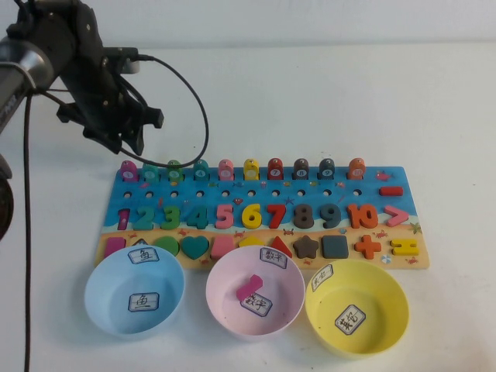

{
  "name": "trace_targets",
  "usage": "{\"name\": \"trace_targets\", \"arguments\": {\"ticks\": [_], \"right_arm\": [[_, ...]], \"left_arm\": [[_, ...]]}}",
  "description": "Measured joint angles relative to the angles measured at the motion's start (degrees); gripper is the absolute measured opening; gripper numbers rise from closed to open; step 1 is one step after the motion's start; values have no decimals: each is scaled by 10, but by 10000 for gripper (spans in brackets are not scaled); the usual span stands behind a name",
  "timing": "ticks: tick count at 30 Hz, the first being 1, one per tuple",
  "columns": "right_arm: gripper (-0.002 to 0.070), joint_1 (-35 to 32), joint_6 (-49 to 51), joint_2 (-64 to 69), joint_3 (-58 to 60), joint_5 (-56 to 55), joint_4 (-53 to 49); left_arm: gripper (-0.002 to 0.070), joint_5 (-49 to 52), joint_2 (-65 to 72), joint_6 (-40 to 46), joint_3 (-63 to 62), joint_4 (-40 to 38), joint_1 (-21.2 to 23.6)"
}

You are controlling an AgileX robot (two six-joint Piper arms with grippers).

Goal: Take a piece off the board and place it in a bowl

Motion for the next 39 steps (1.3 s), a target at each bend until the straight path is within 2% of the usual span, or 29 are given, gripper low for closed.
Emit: {"name": "trace_targets", "arguments": {"ticks": [12,17,21,39], "right_arm": [[-18,0,0,0,0,0,0],[-18,0,0,0,0,0,0],[-18,0,0,0,0,0,0],[-18,0,0,0,0,0,0]], "left_arm": [[263,2,-48,4,0,10,0],[263,3,-66,7,43,10,0],[263,3,-66,7,75,10,0],[263,2,-33,8,79,-4,0]]}}
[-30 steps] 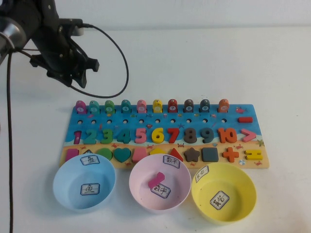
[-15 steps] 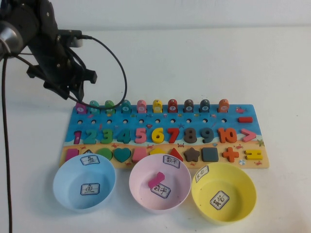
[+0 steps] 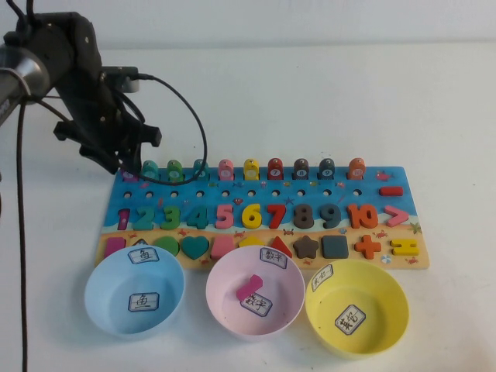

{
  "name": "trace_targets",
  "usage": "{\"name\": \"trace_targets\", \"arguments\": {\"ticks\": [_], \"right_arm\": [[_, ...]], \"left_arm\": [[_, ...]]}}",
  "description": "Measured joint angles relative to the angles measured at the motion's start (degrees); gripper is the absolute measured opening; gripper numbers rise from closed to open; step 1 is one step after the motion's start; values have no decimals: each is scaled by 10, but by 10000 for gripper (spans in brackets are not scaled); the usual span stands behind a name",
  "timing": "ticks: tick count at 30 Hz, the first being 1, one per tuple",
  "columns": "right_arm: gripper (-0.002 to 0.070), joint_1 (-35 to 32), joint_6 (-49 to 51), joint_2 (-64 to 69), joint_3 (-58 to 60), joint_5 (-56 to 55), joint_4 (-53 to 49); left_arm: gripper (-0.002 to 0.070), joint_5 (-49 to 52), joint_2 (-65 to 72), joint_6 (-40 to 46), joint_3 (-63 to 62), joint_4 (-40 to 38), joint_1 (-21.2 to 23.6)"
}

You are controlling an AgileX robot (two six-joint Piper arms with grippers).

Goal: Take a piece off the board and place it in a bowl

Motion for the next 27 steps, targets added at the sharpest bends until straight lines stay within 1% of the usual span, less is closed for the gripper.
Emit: {"name": "trace_targets", "arguments": {"ticks": [14,21,27], "right_arm": [[-18,0,0,0,0,0,0],[-18,0,0,0,0,0,0],[-18,0,0,0,0,0,0]], "left_arm": [[260,-2,14,-4,0,0,0],[192,-2,14,-7,0,2,0],[186,-2,14,-7,0,2,0]]}}
